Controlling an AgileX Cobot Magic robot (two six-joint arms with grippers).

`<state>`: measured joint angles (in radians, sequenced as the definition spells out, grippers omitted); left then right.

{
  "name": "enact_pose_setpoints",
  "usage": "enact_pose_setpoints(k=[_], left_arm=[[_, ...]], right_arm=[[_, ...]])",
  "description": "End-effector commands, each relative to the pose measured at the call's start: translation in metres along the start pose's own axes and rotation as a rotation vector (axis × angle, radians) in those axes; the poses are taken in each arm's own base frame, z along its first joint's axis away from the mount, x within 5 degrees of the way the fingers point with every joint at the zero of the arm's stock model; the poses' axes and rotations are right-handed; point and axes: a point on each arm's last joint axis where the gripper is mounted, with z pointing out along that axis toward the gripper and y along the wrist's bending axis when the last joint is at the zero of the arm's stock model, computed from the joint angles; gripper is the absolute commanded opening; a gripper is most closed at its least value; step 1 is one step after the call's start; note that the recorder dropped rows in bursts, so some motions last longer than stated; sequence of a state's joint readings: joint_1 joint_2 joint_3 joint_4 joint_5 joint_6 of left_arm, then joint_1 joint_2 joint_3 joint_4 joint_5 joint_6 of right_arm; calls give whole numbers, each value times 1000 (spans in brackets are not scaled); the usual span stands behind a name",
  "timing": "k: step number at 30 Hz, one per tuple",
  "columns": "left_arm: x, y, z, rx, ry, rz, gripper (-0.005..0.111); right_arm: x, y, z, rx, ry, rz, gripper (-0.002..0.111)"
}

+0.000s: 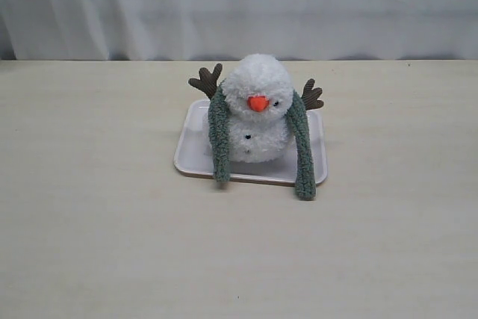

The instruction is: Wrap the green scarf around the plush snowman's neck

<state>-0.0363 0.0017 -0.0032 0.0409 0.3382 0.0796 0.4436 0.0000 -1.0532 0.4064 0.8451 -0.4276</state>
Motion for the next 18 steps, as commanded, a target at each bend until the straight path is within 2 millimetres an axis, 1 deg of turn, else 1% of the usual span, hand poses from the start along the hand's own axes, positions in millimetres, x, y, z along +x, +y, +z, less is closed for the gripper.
enact_pose_setpoints(k=[1,8,11,12,15,18], left_arm=[[0,0,0,-2,-10,1,0],[0,0,0,-2,-10,1,0],[0,0,0,-2,-10,1,0],[0,0,0,-2,-10,1,0],[0,0,0,-2,-10,1,0],[0,0,0,-2,-10,1,0]], right_arm=[[-1,0,-1,2,-9,1,4],[-1,0,-1,2,-9,1,4],[-5,-1,-1,10,-44,8,4],[-8,-1,-1,4,-77,46,4],[-11,-8,-1,75,-129,167,4],[-4,-21,3,207,-108,260,4]])
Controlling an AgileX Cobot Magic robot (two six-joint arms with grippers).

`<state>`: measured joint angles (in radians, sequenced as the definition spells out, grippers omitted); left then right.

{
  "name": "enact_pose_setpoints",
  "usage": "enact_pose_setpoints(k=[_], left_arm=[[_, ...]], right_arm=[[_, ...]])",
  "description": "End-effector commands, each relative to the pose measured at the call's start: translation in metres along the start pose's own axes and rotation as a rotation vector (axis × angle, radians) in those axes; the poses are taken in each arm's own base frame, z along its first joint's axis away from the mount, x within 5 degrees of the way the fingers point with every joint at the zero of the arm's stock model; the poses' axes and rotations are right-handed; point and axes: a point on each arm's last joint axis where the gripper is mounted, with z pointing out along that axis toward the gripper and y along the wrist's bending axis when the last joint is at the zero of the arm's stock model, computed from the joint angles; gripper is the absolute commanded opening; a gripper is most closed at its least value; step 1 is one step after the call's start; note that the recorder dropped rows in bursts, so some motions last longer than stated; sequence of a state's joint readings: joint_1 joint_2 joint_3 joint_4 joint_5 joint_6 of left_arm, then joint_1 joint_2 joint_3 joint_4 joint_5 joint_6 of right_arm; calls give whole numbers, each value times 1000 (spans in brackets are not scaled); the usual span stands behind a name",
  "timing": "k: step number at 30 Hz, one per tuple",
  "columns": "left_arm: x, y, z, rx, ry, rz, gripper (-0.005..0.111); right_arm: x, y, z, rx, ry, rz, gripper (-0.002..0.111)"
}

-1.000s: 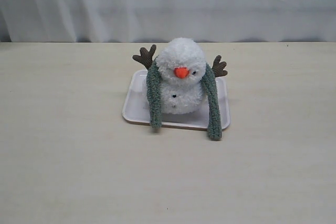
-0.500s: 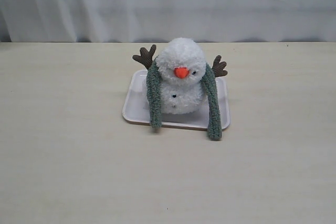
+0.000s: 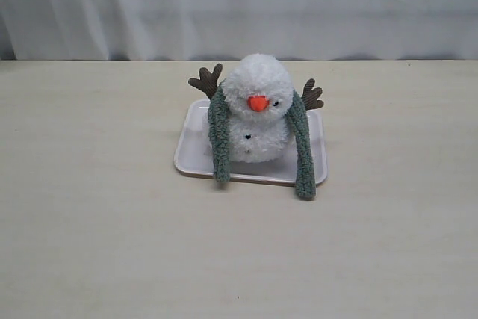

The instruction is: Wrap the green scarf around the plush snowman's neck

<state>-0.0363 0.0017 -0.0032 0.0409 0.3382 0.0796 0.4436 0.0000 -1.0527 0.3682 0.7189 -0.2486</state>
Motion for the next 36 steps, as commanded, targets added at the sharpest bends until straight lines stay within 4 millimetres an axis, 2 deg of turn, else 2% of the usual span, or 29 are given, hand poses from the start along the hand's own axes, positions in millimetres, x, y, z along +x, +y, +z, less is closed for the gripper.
enact_pose_setpoints(k=[1,4,6,10,11,12,13,14,15,16,17,18,20,21,22,25,26,28,31,36], left_arm=[[0,0,0,-2,-10,1,0],[0,0,0,-2,-10,1,0],[0,0,0,-2,-10,1,0],[0,0,0,-2,-10,1,0],[0,0,0,-2,-10,1,0],[0,0,0,-2,-10,1,0],[0,0,0,-2,-10,1,0],[0,0,0,-2,-10,1,0],[0,0,0,-2,-10,1,0],[0,0,0,-2,-10,1,0],[0,0,0,-2,-10,1,0],[0,0,0,-2,-10,1,0],[0,0,0,-2,-10,1,0],[0,0,0,-2,-10,1,0],[0,0,0,-2,-10,1,0],[0,0,0,-2,-10,1,0],[0,0,0,-2,-10,1,0],[0,0,0,-2,-10,1,0],[0,0,0,-2,-10,1,0],[0,0,0,-2,-10,1,0]], right_arm=[[8,-19,8,178,39,106,4],[30,-32,31,267,275,90,4],[51,-40,52,299,474,105,4],[91,-52,98,304,745,140,8],[112,-59,124,307,862,151,17],[122,-62,136,308,917,156,23],[143,-68,159,308,1012,167,37],[152,-70,168,305,1047,178,42],[173,-73,188,295,1124,216,53],[182,-75,195,291,1146,232,55],[206,-79,214,287,1194,253,57],[217,-80,222,284,1213,259,57],[259,-89,252,280,1205,263,57],[270,-91,258,283,1202,262,57],[292,-94,268,288,1208,263,57],[342,-100,280,269,1265,227,57],[369,-101,281,269,1312,228,57],[392,-103,281,270,1342,218,57],[418,-105,281,255,1357,177,57],[441,-116,280,291,1345,189,57]])
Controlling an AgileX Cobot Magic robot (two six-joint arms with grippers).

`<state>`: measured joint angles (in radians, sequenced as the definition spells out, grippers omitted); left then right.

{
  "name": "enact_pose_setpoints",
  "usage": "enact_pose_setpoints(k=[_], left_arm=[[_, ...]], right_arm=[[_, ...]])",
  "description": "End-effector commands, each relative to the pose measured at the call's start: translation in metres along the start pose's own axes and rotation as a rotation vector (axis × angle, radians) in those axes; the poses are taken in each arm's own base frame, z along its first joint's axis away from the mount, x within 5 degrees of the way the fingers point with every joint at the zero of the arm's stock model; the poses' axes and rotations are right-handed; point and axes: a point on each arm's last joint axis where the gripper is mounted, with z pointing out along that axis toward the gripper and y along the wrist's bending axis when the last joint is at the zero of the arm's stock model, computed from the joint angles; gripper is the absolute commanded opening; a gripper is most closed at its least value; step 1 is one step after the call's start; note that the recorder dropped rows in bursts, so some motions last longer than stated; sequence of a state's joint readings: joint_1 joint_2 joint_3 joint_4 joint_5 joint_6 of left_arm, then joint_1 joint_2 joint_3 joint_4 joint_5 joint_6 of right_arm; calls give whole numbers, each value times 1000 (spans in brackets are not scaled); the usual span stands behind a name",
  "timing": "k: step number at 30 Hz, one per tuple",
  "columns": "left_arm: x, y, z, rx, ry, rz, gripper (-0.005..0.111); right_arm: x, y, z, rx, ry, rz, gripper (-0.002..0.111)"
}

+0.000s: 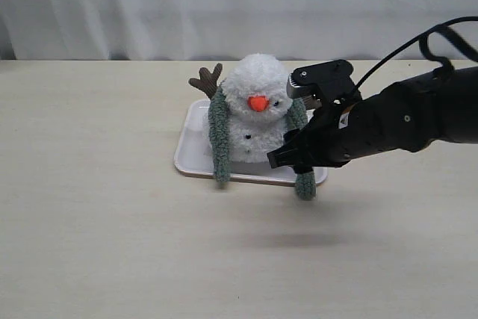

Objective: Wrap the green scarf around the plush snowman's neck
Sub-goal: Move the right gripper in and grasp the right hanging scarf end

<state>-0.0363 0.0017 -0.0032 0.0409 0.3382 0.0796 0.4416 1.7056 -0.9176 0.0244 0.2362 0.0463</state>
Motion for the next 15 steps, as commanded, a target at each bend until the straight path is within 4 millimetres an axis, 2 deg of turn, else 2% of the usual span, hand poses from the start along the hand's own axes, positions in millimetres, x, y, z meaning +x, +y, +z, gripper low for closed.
enact_pose_setpoints(k=[1,7,15], left_arm=[[0,0,0,-2,-10,1,0],[0,0,0,-2,-10,1,0],[0,0,0,-2,-10,1,0]], right_arm=[[1,-13,14,25,-32,18,57],[4,-36,21,63,-19,83,57],[14,-33,48,56,-11,88,57]])
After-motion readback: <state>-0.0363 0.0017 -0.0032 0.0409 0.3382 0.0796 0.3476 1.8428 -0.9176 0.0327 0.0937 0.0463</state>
